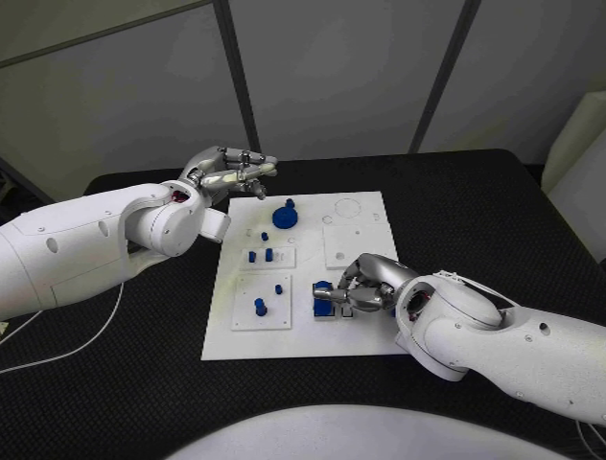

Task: Assemble the parts on the task board

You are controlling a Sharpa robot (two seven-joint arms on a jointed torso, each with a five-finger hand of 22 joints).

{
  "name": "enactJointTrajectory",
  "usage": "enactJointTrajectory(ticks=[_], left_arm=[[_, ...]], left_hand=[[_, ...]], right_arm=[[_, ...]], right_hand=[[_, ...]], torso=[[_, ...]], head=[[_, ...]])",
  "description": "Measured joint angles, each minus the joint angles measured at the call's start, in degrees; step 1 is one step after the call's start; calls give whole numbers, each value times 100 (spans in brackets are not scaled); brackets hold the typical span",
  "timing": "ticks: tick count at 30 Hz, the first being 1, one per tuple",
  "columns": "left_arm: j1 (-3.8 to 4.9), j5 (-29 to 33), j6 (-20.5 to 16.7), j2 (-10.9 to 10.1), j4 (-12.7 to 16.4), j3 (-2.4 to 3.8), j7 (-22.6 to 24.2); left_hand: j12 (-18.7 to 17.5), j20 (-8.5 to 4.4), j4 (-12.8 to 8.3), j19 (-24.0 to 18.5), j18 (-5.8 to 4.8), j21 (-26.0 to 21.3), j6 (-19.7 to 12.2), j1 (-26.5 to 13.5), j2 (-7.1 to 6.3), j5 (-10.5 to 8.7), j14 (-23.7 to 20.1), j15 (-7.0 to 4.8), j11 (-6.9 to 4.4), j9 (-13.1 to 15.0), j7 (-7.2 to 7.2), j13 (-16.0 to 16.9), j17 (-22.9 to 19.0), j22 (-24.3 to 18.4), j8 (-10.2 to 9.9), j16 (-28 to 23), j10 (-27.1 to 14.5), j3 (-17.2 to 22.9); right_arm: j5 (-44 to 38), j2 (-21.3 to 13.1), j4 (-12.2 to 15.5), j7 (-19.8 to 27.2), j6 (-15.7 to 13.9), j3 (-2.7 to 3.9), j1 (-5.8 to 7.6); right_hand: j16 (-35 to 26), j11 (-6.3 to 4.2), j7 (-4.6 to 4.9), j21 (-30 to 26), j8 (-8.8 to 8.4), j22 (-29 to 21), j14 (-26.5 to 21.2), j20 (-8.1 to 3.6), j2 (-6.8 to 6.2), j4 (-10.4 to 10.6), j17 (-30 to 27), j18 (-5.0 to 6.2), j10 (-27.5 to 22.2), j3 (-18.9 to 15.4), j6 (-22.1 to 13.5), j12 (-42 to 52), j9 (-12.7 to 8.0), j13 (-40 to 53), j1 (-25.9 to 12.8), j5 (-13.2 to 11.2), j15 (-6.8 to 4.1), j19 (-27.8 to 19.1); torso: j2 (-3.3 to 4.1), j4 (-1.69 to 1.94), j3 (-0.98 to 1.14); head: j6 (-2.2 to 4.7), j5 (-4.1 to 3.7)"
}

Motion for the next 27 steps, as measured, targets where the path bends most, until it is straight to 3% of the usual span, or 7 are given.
enactJointTrajectory(ticks=[11,19,24,27], left_arm=[[0,1,0,-10,-8,0,-1],[0,1,0,-9,-15,0,-1],[0,1,0,-8,-15,0,-1],[0,1,0,-6,-15,0,-1]], left_hand=[[0,0,0,0,0,0,0,1,0,0,0,0,0,1,0,0,1,1,0,0,0,0],[0,0,0,0,0,0,0,1,-1,0,0,0,0,1,0,0,1,1,0,0,0,0],[0,0,0,0,0,0,0,1,-1,0,0,0,0,1,0,0,1,1,0,0,0,0],[0,0,-1,0,0,0,0,1,-1,0,0,0,0,1,0,0,1,1,0,0,0,0]], right_arm=[[-78,-115,134,70,-30,0,-1],[-161,-157,230,132,-34,0,-2],[-220,-164,215,139,-30,0,-2],[-246,-147,172,138,-23,1,-2]], right_hand=[[23,0,0,23,32,0,0,-20,-20,-96,0,0,0,130,0,0,123,0,722,339,0,20],[23,-21,0,23,58,0,0,-20,-91,-174,0,0,21,140,0,0,179,0,1057,376,0,20],[23,-21,0,23,70,0,0,-20,-59,-218,0,0,20,171,0,0,204,1,1194,410,1,20],[22,-21,0,23,70,0,-21,-20,1,-241,0,0,21,194,0,0,229,0,1305,579,-20,20]], torso=[[-3,-4,4],[-3,-4,4],[0,-4,1],[3,0,0]], head=[[7,8],[3,8],[1,4],[-3,-1]])
